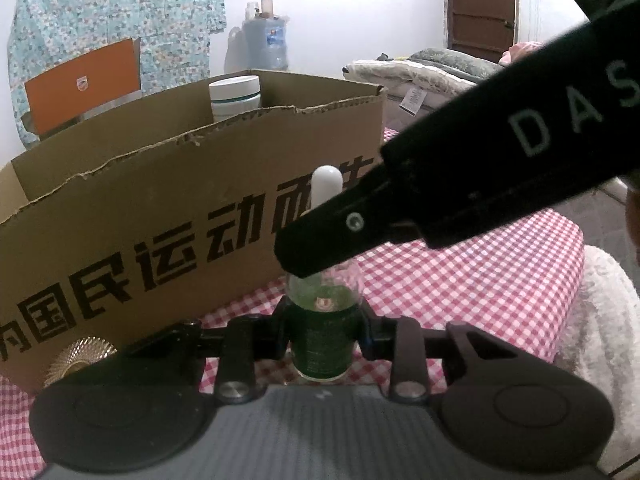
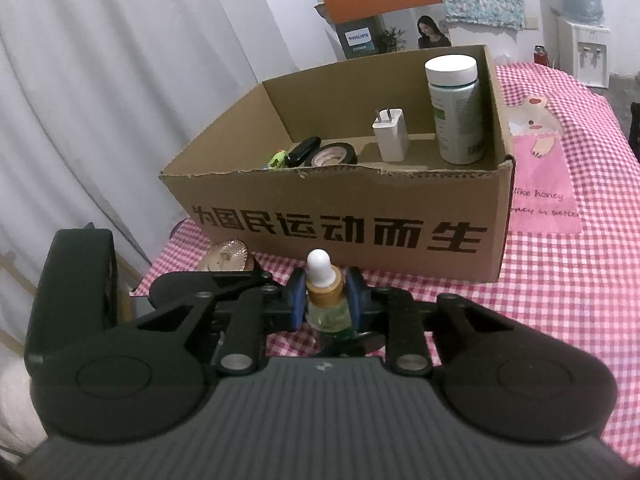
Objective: Organize rigid objects
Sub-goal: 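Lift the dropper bottle with the right gripper and carry it over the box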
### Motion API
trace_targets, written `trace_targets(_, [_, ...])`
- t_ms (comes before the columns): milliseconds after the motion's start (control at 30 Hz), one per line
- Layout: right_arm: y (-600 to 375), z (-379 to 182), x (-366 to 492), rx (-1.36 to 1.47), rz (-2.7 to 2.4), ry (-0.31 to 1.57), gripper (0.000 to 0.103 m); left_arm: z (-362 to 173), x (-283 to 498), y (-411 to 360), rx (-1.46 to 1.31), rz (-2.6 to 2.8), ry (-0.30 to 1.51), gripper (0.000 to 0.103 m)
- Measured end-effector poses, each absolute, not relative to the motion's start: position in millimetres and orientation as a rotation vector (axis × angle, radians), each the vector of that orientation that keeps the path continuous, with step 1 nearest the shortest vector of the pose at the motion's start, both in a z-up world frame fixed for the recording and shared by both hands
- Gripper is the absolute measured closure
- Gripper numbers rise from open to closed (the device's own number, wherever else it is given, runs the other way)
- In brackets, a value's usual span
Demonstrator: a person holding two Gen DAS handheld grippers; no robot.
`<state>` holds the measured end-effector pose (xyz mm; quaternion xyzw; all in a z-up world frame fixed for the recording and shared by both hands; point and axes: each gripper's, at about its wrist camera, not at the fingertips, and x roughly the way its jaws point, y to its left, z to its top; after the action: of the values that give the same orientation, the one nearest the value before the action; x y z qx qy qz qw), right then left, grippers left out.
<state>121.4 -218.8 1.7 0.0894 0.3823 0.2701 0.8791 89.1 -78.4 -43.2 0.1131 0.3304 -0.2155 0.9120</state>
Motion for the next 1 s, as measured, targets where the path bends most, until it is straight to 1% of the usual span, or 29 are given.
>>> trace_targets(333, [-219, 25, 110, 0.179, 0.580, 0.753, 0.083, -14, 85, -81, 0.263, -0.419, 0.658, 0.070])
trace_targets(733, [-209, 85, 102, 0.150, 0.643, 0.647, 0.083, 43, 77, -70, 0.285, -0.350, 0.571, 0.070])
trace_targets(1000, [-195, 123, 108, 0.099, 0.686, 0.590, 0.083, 72, 82, -65, 0.290, -0.295, 0.520, 0.070])
